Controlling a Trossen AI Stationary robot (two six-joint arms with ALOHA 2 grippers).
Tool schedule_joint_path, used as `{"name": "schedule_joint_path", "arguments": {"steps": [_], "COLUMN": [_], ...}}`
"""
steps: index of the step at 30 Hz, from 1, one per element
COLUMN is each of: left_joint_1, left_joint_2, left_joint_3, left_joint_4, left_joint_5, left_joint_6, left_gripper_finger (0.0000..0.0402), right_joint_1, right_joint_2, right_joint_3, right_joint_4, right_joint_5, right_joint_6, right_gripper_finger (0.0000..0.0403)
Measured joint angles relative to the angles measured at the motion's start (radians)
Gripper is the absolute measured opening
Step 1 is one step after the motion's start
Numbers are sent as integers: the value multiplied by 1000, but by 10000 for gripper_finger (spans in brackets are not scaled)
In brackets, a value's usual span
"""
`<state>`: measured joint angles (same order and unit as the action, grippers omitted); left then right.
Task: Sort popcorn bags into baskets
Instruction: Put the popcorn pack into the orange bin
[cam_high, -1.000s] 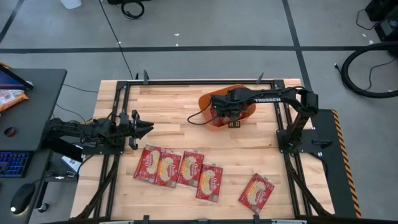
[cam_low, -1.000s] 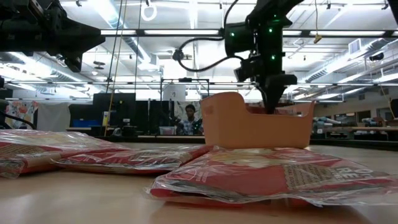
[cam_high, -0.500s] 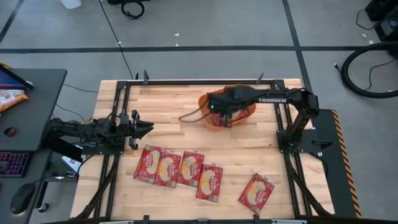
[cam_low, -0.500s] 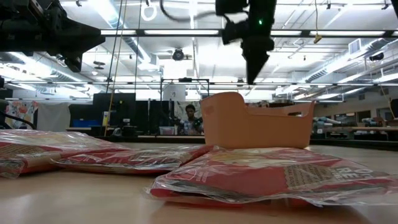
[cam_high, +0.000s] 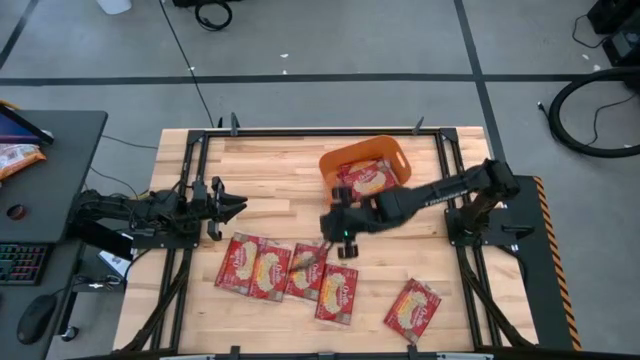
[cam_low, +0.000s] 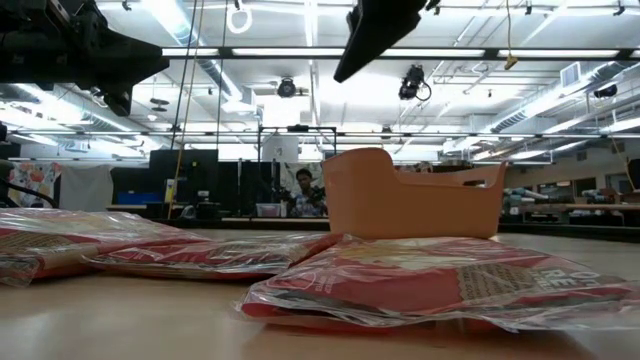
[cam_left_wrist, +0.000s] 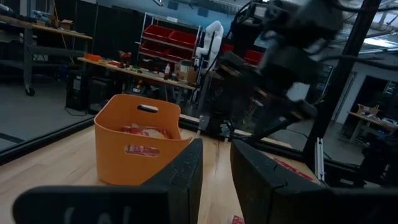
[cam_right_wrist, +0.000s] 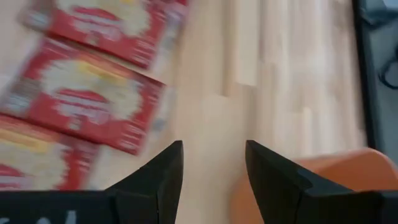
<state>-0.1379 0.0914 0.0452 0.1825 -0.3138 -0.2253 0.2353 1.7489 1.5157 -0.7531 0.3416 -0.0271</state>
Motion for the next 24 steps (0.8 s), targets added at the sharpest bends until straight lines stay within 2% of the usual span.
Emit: {"name": "schedule_joint_path", "arguments": {"steps": [7, 12, 19, 24], "left_joint_1": [0, 0, 0, 0], "left_joint_2": [0, 0, 0, 0], "left_joint_3": [0, 0, 0, 0], "left_joint_4": [0, 0, -9, -15], "left_joint_5": [0, -9, -12, -12], "left_joint_6": [0, 1, 0, 0], "left_gripper_finger": [87, 87, 87, 87], "right_joint_1": [127, 217, 329, 411], "right_joint_2": [3, 89, 216, 258], "right_joint_3": [-91, -93, -94, -94], "right_joint_4": [122, 150, 150, 109], "right_joint_5": [14, 29, -30, 48], "right_joint_6": [39, 47, -86, -178], "right_gripper_finger": [178, 178, 178, 178]}}
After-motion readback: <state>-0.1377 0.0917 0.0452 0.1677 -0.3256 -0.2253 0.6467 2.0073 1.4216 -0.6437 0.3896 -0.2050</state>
